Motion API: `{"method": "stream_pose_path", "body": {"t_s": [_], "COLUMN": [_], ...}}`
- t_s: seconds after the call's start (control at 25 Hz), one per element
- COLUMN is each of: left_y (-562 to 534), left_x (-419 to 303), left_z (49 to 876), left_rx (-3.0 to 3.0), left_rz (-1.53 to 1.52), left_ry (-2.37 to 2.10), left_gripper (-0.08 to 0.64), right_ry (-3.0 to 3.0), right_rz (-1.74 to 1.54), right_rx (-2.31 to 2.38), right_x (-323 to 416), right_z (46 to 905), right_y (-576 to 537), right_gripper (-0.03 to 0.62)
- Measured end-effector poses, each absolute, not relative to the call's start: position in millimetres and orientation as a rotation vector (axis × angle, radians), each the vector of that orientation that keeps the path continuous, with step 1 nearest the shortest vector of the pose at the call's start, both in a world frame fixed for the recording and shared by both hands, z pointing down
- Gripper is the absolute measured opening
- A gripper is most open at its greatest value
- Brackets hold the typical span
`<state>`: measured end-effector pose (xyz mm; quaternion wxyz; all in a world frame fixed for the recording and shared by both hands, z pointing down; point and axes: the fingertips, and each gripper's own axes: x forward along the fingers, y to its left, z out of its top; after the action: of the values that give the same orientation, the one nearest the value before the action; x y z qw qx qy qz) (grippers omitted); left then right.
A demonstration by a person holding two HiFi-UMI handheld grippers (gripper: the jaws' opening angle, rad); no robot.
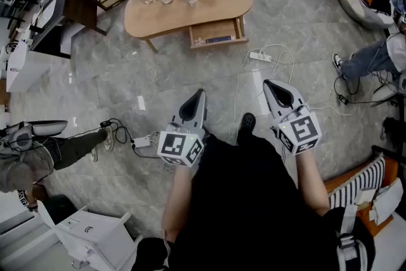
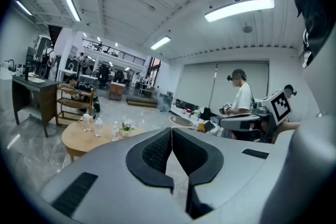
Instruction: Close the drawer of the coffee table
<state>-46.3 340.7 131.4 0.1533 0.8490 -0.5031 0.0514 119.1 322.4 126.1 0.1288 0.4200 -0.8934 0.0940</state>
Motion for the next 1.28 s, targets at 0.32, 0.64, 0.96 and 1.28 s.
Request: {"method": "stream_pose_path", "body": {"t_s": [0.32, 0.64, 0.96, 1.28], "left_y": [341.6, 344.5, 351.8, 361.1], "left_x": [-32.3, -16.9, -1.2, 1.0], "left_z": [133.2, 136.0, 144.0, 157.4], "left_rx": [2.437, 2.433, 2.397, 2.337], "left_rz": [0.154, 0.170, 0.216, 0.224], "left_ry": [-1.450, -1.456, -1.489, -1.531], "left_gripper": [0.015, 0.015, 0.015, 0.015], "right_ry": [-2.611, -2.682, -2.717, -2.686], "right_rz": [0.252, 0.308, 0.423, 0.499], "right_rx": [1.200, 1.189, 1.201, 1.200], "right_x": [130.8, 144.7, 173.6, 200.5], "right_z": [125.1, 121.1, 133.7, 152.2], "right_y": [325.9, 328.5, 332.7, 337.9], "right_gripper": [0.011, 0.011, 0.012, 0.012]}}
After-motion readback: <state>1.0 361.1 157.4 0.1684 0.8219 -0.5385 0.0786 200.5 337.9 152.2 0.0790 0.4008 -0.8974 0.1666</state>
